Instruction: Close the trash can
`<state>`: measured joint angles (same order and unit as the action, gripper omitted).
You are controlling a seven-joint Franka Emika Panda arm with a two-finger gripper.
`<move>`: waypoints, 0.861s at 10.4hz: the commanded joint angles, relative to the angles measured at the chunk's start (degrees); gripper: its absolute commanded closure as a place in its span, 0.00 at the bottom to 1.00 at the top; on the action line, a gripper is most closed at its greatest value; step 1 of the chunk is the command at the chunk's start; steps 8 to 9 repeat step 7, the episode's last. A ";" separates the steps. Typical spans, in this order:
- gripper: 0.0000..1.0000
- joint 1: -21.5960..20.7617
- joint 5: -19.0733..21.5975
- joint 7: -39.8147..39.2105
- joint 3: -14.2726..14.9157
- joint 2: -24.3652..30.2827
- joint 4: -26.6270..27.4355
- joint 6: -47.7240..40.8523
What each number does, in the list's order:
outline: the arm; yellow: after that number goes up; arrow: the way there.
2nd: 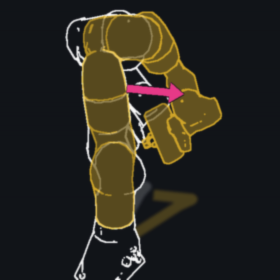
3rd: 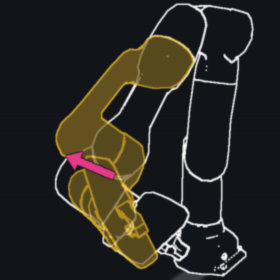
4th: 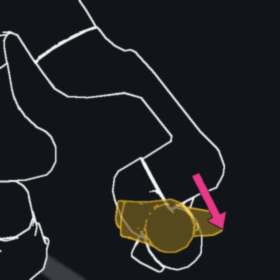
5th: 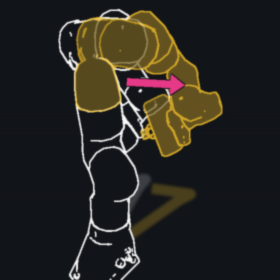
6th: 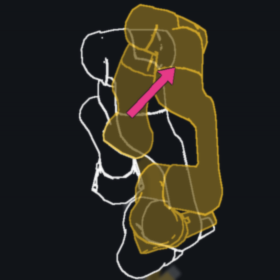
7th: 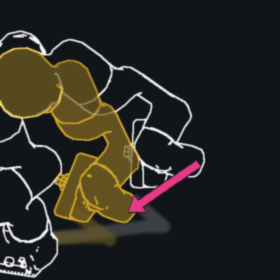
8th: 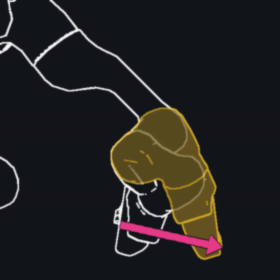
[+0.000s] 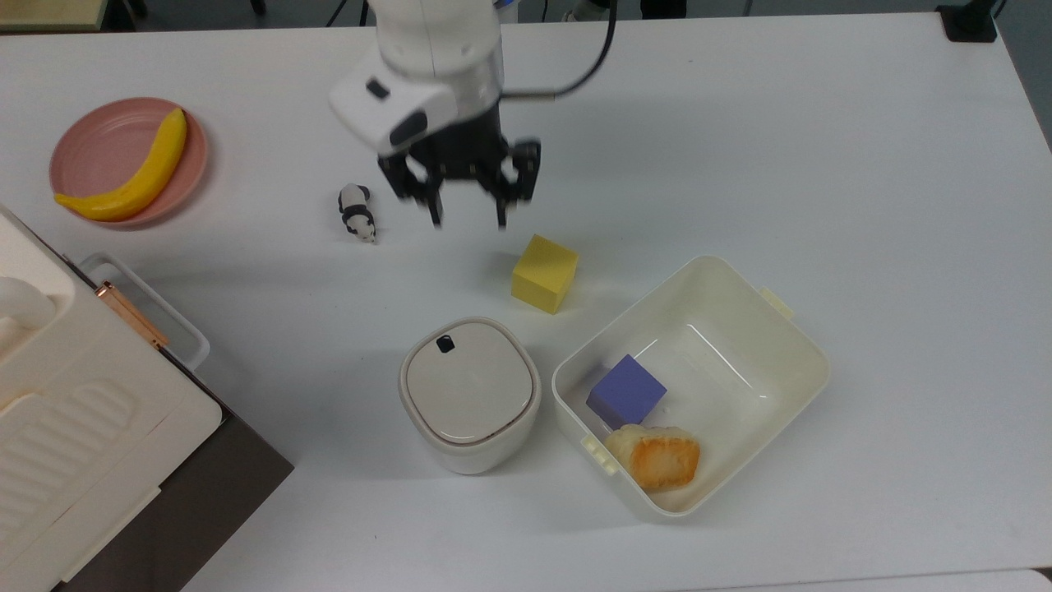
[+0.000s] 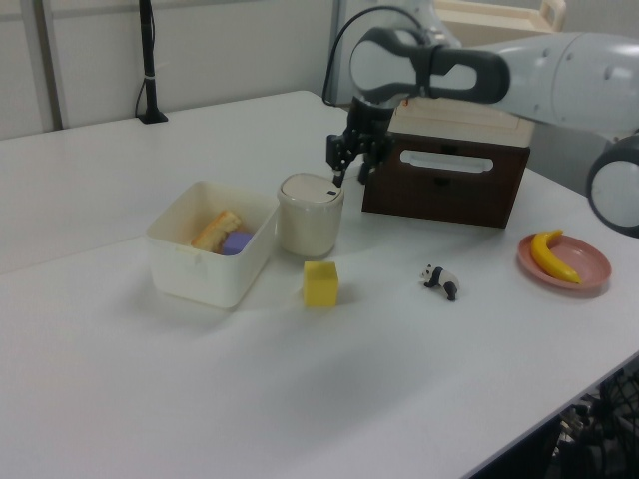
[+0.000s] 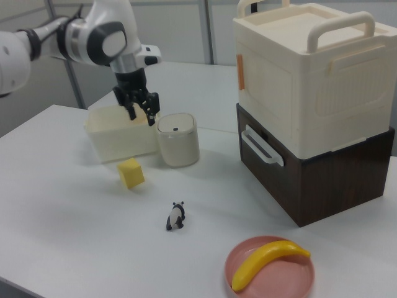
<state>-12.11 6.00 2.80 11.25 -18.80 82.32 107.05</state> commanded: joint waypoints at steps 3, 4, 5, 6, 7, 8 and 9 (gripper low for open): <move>0.00 -1.16 -4.95 1.86 0.08 8.77 4.78 -10.46; 0.00 -1.16 -5.03 2.99 0.08 9.04 4.96 -10.46; 0.00 -1.25 -5.56 4.74 0.08 9.04 5.05 -10.37; 0.00 -1.25 -6.26 5.89 0.00 9.04 5.31 -10.29; 0.00 -1.25 -6.26 6.07 0.00 9.04 5.74 -10.11; 0.00 -1.25 -6.26 6.07 0.00 9.04 5.74 -10.11; 0.00 -1.25 -6.26 6.07 0.00 9.04 5.74 -10.11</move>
